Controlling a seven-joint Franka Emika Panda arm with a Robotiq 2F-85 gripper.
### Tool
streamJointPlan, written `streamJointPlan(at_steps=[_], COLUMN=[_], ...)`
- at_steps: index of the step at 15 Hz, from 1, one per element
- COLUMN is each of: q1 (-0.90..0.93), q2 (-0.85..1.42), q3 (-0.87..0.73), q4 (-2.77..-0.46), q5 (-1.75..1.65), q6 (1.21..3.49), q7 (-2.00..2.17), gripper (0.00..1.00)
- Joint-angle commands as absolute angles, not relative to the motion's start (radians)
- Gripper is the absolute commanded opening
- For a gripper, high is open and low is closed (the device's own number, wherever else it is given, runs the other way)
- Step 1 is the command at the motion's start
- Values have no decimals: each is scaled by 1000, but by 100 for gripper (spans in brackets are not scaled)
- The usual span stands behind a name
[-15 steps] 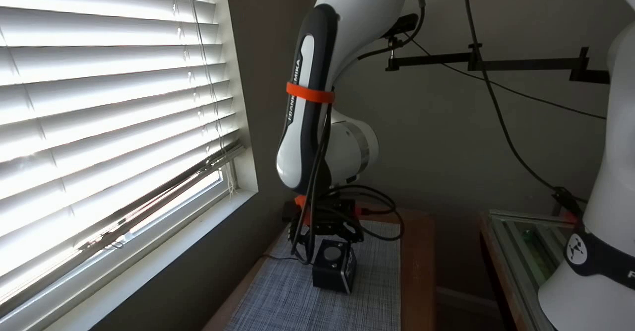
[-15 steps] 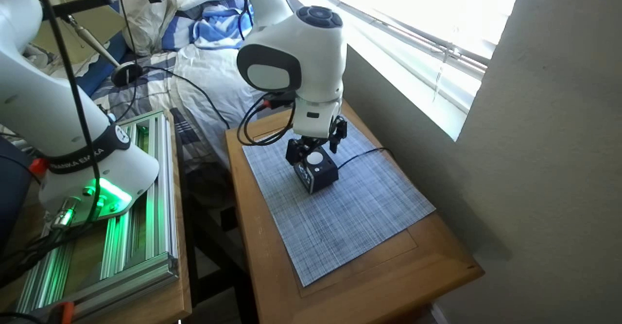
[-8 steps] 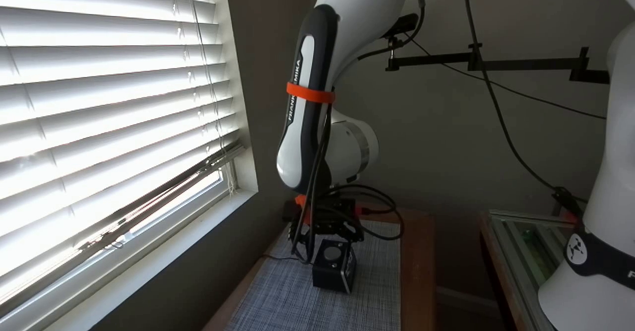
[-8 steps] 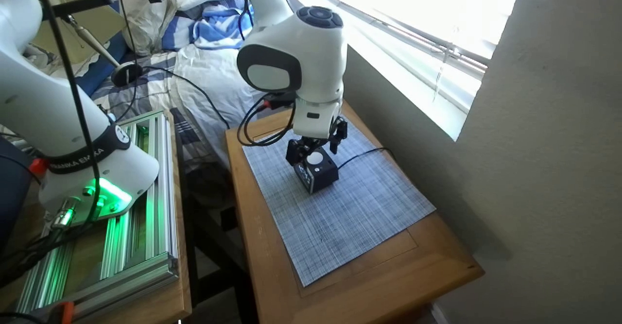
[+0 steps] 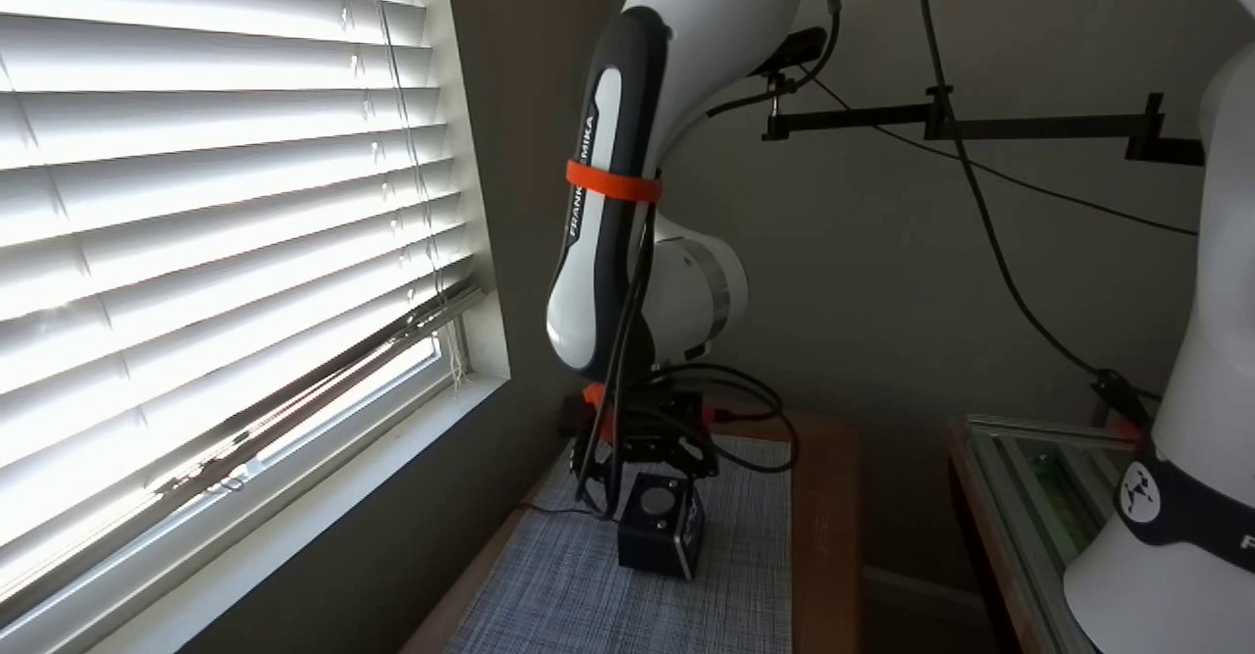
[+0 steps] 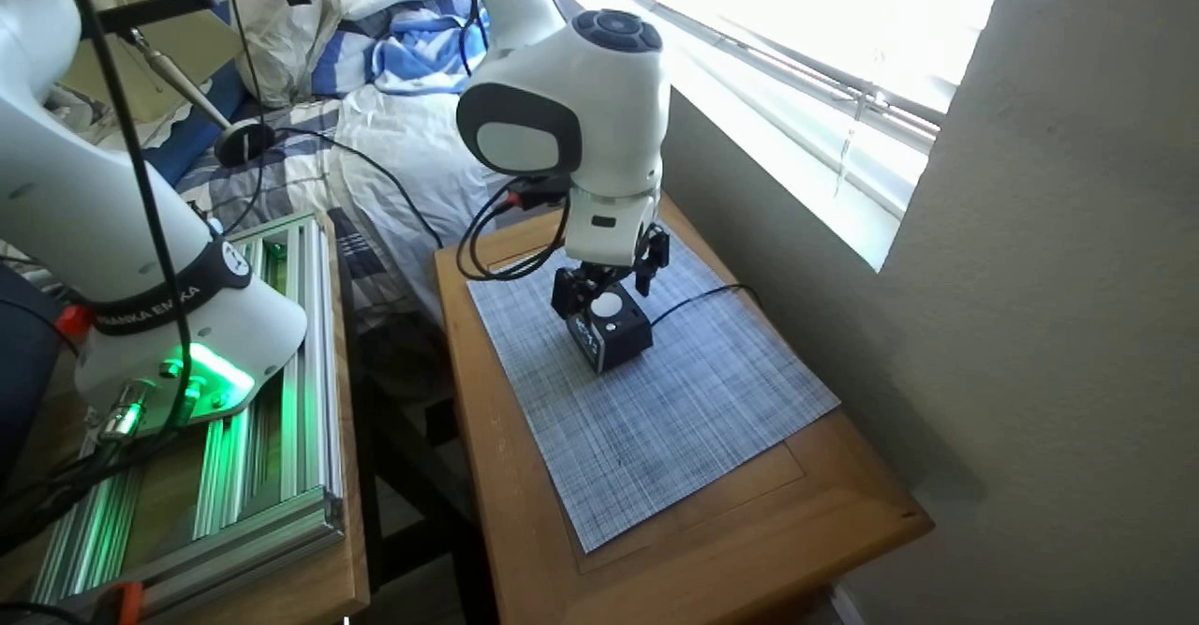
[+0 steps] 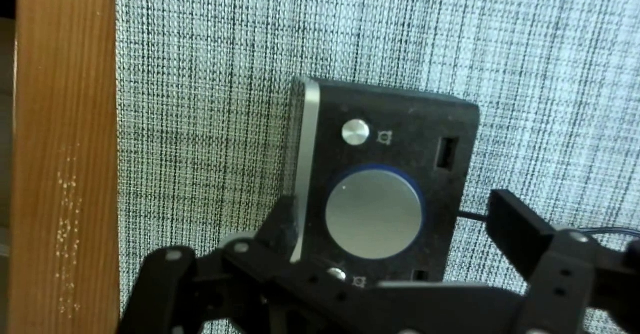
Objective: Turn the alarm clock to the right
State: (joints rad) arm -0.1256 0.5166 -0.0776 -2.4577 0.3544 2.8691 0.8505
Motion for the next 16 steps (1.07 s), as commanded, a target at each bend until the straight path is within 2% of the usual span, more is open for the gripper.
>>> streamJointPlan(at_steps=[1, 16], q1=[-93, -86], q2=[478, 471], q3=[-109, -119], q4=[-2483, -2489], q5=[377, 385], q6=[2841, 2826], q7=[854, 849], gripper=[100, 100])
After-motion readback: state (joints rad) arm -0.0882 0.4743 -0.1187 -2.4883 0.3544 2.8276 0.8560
